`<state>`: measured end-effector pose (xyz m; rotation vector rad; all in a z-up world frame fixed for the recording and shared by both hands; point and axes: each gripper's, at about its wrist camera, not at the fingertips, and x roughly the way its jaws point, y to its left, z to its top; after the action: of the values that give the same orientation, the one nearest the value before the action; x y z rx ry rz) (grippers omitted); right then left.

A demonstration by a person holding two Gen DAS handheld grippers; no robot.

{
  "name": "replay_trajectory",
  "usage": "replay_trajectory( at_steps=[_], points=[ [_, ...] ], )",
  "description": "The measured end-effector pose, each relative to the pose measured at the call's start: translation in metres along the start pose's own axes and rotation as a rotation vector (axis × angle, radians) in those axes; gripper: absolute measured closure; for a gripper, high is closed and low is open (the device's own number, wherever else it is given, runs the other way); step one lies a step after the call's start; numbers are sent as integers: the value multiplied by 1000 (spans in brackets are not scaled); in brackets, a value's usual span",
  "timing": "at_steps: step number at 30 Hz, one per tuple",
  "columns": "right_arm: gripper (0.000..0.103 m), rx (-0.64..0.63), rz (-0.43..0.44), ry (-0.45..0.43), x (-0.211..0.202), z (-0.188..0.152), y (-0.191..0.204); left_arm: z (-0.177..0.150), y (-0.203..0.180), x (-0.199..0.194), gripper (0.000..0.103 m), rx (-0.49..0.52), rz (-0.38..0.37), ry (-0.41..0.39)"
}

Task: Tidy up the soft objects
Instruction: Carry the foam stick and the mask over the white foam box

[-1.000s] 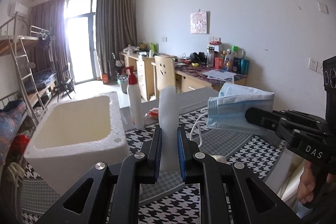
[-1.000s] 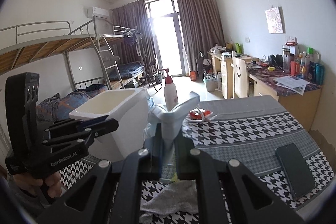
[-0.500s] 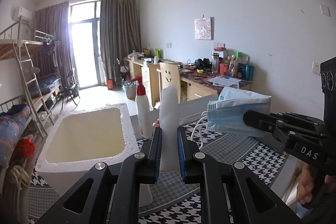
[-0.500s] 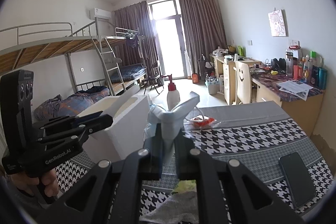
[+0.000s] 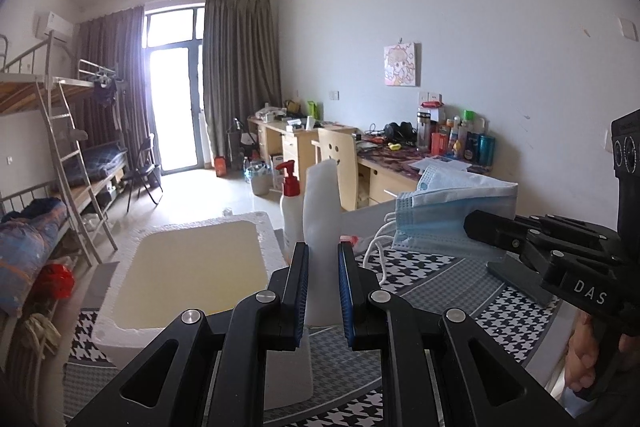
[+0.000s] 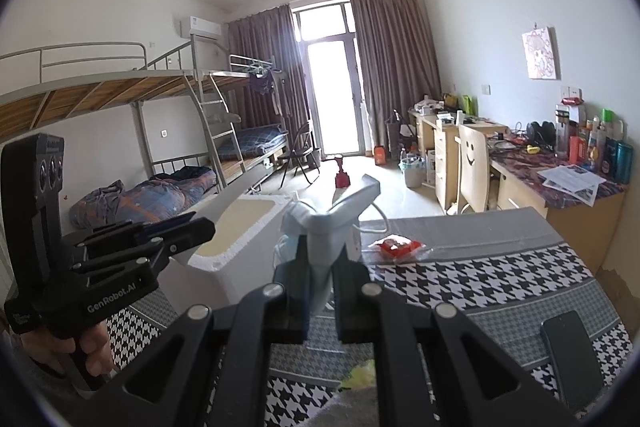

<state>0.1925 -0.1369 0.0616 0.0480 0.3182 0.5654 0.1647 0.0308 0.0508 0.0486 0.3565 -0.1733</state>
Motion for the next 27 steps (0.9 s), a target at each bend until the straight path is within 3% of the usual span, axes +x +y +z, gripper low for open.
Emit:
replay_trajectory(
  at_steps=[27],
  points=[
    [91,-65,120,7,33,18,42,5,39,-13,87,-54,153,-33]
  ],
)
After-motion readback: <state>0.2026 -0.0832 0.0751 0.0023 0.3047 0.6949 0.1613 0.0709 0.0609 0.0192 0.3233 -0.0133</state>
